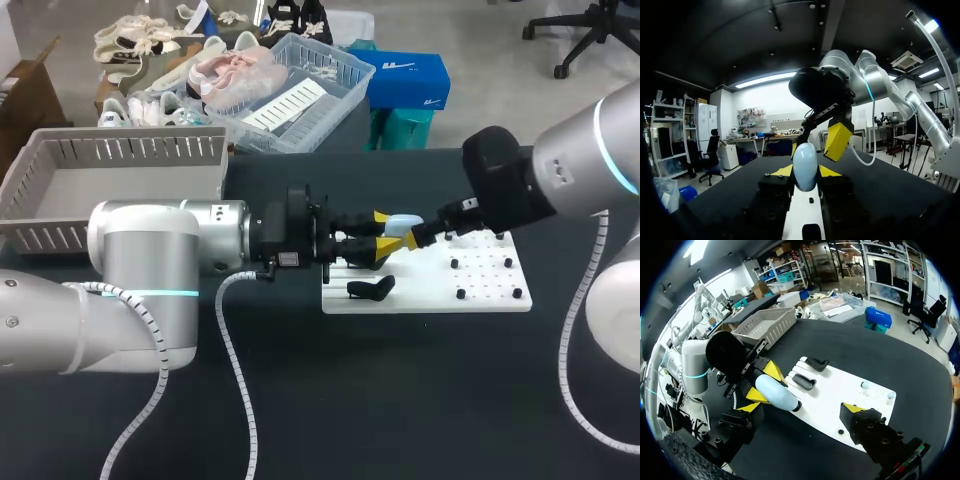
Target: Pick up each earbud case from the left stands, insert the matching earbuds, close the lid, and place the case in the box.
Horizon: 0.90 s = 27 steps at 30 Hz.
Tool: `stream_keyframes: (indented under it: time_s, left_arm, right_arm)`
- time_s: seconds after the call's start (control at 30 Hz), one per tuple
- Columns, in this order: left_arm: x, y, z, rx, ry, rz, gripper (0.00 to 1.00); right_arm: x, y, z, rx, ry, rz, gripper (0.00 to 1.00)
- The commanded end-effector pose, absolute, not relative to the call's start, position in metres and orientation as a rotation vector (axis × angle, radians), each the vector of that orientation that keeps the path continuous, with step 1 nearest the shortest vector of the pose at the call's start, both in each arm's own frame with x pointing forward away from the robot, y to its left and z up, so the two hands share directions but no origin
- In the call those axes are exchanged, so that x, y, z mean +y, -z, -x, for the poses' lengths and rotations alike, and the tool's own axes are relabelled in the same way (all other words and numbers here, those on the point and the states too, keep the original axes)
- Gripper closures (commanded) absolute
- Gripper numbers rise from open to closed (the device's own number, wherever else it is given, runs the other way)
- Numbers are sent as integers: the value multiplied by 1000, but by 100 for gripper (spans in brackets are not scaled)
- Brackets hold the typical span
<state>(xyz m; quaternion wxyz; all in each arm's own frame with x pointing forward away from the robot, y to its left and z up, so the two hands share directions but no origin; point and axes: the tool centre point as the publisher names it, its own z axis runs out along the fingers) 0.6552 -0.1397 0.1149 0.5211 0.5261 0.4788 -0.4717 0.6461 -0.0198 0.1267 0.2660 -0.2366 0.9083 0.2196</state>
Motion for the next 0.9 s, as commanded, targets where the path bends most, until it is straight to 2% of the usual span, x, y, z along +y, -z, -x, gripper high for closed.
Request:
stream_keyframes:
  time_s: [0.03,0.9]
  left_arm:
    - [-140,-114,-656,1147,1131,-1261,100]
    - [-140,-114,-656,1147,1131,-1261,100]
  right_arm:
    - [-18,-125,-649,2456,-580,632,0]
    - [-19,-130,-656,2452,-561,627,0]
